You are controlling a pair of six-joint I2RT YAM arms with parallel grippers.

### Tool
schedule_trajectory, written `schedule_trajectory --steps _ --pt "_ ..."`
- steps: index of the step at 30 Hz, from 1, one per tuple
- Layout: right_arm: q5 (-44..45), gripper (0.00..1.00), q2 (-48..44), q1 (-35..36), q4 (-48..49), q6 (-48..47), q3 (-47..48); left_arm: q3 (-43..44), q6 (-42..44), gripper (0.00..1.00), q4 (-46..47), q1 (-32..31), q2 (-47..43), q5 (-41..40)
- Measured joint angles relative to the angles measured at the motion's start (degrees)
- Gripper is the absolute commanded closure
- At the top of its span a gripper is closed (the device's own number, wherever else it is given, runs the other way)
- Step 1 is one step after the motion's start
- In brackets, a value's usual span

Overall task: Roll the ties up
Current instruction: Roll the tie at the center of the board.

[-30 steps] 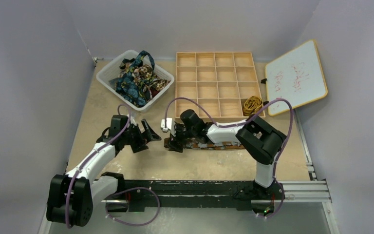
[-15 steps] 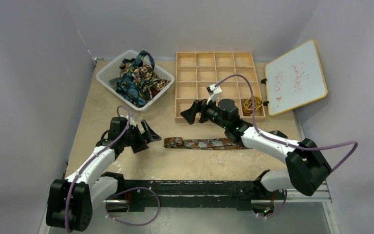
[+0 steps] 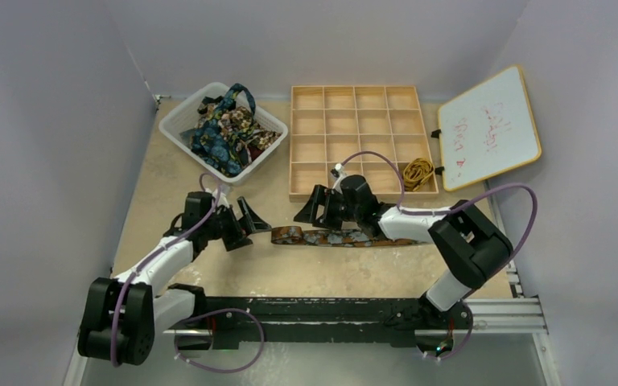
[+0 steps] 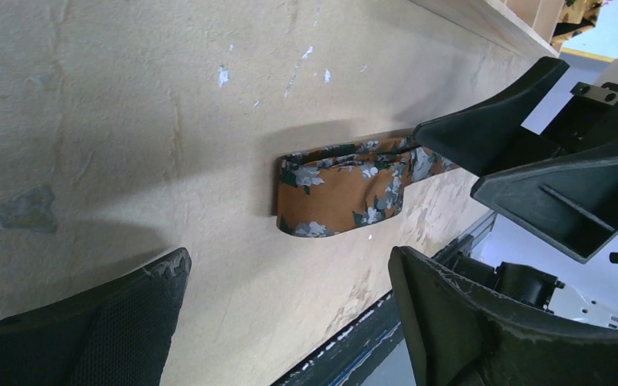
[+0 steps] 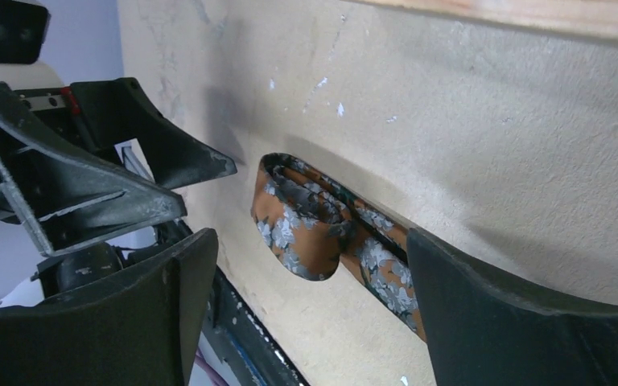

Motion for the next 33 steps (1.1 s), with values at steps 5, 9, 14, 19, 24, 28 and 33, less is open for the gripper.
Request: schedule_trajectory --steps 5,9,14,19,24,28,33 --pt "-0.48 0.29 -0.11 0.7 0.22 2.19 0.0 -0.02 0.02 0.09 1.86 0.0 0.59 1.38" --pt "-0.5 0.35 0.2 0.9 -0.66 3.5 0.0 -0.02 0.11 0.09 2.54 0.0 1.51 1.7" --pt "-0.15 0.42 0.74 2.08 -0.85 5.33 0.0 -0.7 0.22 0.1 2.95 0.0 2.25 1.99" --pt "-0.28 0.55 1.68 3.08 -1.09 5.79 0.31 -0.72 0.48 0.1 3.04 0.0 3.21 2.21" --pt "-0.09 0.57 3.43 3.06 -4.2 5.79 0.83 -0.72 0.46 0.11 3.98 0.0 4.46 2.54" --pt "-0.09 0.63 4.59 3.06 -5.64 5.62 1.7 -0.72 0.46 0.12 5.18 0.0 4.98 2.95" --pt "-0.2 0.72 5.62 3.06 -5.64 5.57 2.56 -0.72 0.61 0.12 5.73 0.0 5.81 3.78"
